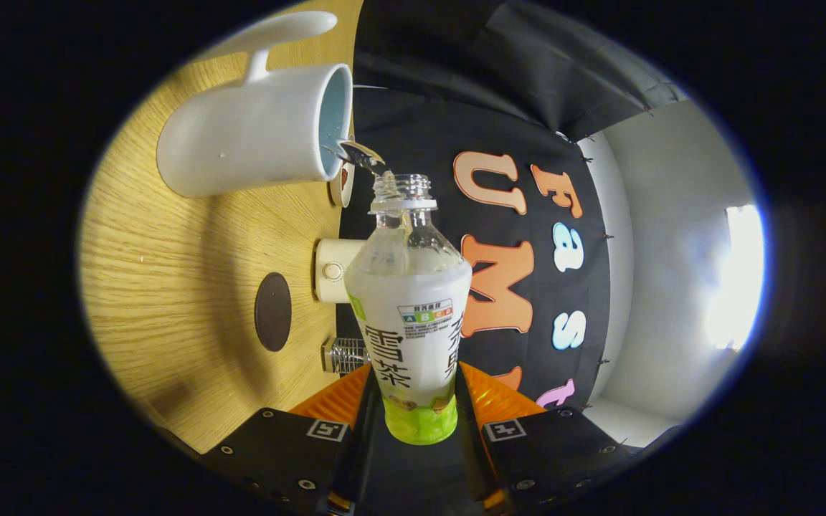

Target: Take the bottle from table, then pour the juice into the cup, finally place the bottle on the coaster

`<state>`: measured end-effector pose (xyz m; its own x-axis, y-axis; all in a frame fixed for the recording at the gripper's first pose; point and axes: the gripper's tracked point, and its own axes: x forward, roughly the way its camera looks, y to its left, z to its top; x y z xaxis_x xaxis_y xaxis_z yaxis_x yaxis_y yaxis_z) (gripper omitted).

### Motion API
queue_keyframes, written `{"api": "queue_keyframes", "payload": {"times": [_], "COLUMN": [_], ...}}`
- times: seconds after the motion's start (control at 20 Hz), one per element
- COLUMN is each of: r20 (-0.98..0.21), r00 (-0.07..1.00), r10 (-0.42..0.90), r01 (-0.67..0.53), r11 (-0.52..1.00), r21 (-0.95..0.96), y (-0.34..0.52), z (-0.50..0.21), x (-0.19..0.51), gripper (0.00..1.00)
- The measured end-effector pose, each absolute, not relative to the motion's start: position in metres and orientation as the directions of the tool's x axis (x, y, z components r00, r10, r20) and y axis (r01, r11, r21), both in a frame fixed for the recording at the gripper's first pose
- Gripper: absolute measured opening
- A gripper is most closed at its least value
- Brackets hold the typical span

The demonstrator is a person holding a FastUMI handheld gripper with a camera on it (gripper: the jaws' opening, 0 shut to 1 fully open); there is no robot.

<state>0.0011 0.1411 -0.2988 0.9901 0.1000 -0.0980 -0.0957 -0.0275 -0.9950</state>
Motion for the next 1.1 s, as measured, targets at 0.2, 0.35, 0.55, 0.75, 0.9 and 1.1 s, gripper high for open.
{"api": "queue_keyframes", "payload": {"times": [0.2, 0.35, 0.55, 0.75, 0.9, 1.1], "r20": [-0.083, -0.081, -0.079, -0.067, -0.054, -0.042], "r00": [0.991, 0.99, 0.99, 0.989, 0.989, 0.988], "r10": [0.101, 0.111, 0.118, 0.129, 0.136, 0.145], "r01": [-0.081, -0.077, -0.073, -0.059, -0.045, -0.031], "r11": [-0.031, -0.044, -0.055, -0.069, -0.072, -0.079], "r21": [-0.996, -0.996, -0.996, -0.996, -0.996, -0.996], "y": [0.143, 0.145, 0.146, 0.148, 0.147, 0.15], "z": [-0.296, -0.294, -0.292, -0.29, -0.289, -0.286], "x": [-0.001, -0.001, -0.001, 0.0, 0.001, 0.004], "gripper": [0.55, 0.55, 0.54, 0.54, 0.54, 0.54]}}
